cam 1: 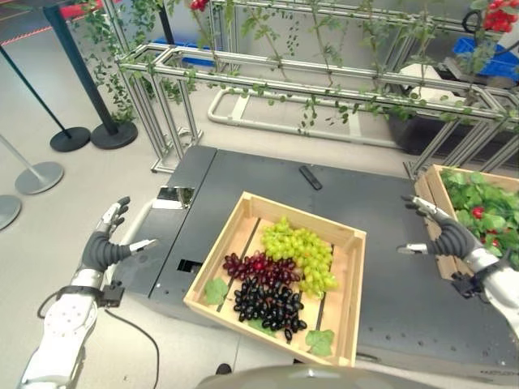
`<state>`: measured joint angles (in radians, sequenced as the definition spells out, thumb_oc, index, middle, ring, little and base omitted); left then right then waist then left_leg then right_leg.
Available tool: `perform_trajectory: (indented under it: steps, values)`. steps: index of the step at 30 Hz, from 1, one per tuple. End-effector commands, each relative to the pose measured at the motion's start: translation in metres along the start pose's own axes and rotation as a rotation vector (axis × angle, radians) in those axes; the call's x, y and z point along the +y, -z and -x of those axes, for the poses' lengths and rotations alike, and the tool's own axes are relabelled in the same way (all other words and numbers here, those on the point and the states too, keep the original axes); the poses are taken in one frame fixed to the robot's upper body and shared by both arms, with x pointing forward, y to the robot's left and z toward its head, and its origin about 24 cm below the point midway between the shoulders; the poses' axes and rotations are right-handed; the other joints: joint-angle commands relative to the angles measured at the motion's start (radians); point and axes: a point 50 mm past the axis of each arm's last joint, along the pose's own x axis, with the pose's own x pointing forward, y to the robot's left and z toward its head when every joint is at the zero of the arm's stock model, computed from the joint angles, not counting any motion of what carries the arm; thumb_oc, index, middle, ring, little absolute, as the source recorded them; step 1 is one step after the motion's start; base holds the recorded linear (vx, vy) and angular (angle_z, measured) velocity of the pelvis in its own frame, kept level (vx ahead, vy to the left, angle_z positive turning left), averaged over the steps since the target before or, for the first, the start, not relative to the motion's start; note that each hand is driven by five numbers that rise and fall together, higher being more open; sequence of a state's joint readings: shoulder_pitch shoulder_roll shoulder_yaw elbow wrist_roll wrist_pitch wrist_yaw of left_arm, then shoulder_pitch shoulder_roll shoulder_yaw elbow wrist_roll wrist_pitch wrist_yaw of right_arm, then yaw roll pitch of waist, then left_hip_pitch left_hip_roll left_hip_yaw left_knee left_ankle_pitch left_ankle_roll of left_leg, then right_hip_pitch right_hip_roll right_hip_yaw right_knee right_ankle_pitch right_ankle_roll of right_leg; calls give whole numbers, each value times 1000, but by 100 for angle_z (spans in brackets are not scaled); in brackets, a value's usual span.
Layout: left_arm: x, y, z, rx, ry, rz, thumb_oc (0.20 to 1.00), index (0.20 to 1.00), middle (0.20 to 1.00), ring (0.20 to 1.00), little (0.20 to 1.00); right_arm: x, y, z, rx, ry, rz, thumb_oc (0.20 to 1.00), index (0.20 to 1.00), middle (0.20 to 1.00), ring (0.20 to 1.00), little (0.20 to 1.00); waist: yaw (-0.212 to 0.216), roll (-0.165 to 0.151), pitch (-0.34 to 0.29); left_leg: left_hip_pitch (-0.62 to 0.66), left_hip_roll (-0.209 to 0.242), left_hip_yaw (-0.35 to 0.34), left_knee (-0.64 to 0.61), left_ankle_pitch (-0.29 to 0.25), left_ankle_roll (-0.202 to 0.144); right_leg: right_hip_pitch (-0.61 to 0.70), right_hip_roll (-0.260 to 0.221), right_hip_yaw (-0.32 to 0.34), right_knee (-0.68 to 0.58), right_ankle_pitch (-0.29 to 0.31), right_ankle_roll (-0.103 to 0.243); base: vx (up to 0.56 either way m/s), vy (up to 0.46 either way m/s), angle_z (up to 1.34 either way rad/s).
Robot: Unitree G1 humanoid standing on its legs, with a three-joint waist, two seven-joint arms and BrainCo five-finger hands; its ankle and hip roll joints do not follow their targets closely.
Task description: Pick up the fruits from the basket on one side to the basket on the other side
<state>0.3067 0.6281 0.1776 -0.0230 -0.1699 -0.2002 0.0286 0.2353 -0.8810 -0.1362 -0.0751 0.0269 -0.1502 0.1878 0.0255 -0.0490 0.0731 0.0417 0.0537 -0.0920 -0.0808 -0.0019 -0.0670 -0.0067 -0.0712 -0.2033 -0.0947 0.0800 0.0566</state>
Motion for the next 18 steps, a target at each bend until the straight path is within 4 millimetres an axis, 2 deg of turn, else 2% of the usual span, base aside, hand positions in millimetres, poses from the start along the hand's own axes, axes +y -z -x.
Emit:
perform_trajectory:
  steps: [1, 5, 6, 7, 9, 10, 12, 13, 18]
  values:
    - [19, -30, -16, -137, -33, -79, 1000, 1000, 1000, 1000, 1000, -16, -36, -18, -156, -11, 154, 1000, 1000, 1000, 1000, 1000, 33, -68, 15, -2, -33, 3, -3, -15, 26, 61, -37, -3, 21, -40, 68, -41, 13, 0]
    - [20, -35, -22, -159, -45, -78, 1000, 1000, 1000, 1000, 1000, -15, -49, -28, -195, -35, 217, 1000, 1000, 1000, 1000, 1000, 40, -62, 58, -33, -35, -17, 0, -2, 28, 15, -45, -20, 77, -54, 63, -129, 2, 17]
    - [21, -37, -25, -169, -53, -76, 1000, 1000, 1000, 1000, 1000, -15, -52, -32, -208, -41, 238, 1000, 1000, 1000, 1000, 1000, 42, -59, 78, -49, -36, -24, 3, 5, 29, -12, -48, -25, 104, -58, 61, -253, 1, 28]
    - [20, -43, -32, -194, -62, -75, 1000, 1000, 1000, 1000, 1000, -17, -66, -40, -249, -52, 301, 1000, 1000, 1000, 1000, 1000, 57, -53, 127, -90, -38, -38, 14, 21, 31, -65, -51, -35, 148, -63, 55, -256, 0, 26]
    - [22, -47, -36, -211, -77, -68, 1000, 1000, 1000, 1000, 1000, -18, -70, -46, -260, -49, 322, 1000, 1000, 1000, 1000, 1000, 54, -52, 141, -123, -42, -47, 30, 25, 31, -97, -57, -41, 173, -69, 52, -202, -15, 23]
    - [24, -52, -41, -229, -105, -55, 1000, 1000, 1000, 1000, 1000, -21, -79, -52, -279, -49, 390, 1000, 1000, 1000, 1000, 1000, 65, -51, 168, -169, -49, -63, 57, 34, 31, -131, -65, -55, 194, -73, 48, -158, -22, 39]
    - [24, -52, -42, -230, -108, -54, 1000, 1000, 1000, 1000, 1000, -21, -80, -53, -281, -48, 392, 1000, 1000, 1000, 1000, 1000, 59, -51, 166, -178, -51, -66, 62, 33, 31, -137, -66, -58, 198, -74, 48, -106, -24, 32]
    - [23, -58, -47, -253, -128, -27, 1000, 1000, 1000, 1000, 1000, -25, -88, -60, -301, -38, 428, 1000, 1000, 1000, 1000, 1000, 69, -46, 201, -239, -59, -83, 97, 43, 28, -174, -76, -75, 219, -79, 45, -112, -28, 11]
    - [22, -65, -55, -281, -170, 24, 1000, 1000, 1000, 1000, 1000, -26, -96, -72, -307, -11, 451, 1000, 1000, 1000, 1000, 1000, 76, -37, 239, -336, -73, -103, 176, 36, 28, -251, -90, -79, 284, -98, 35, -81, -28, 22]
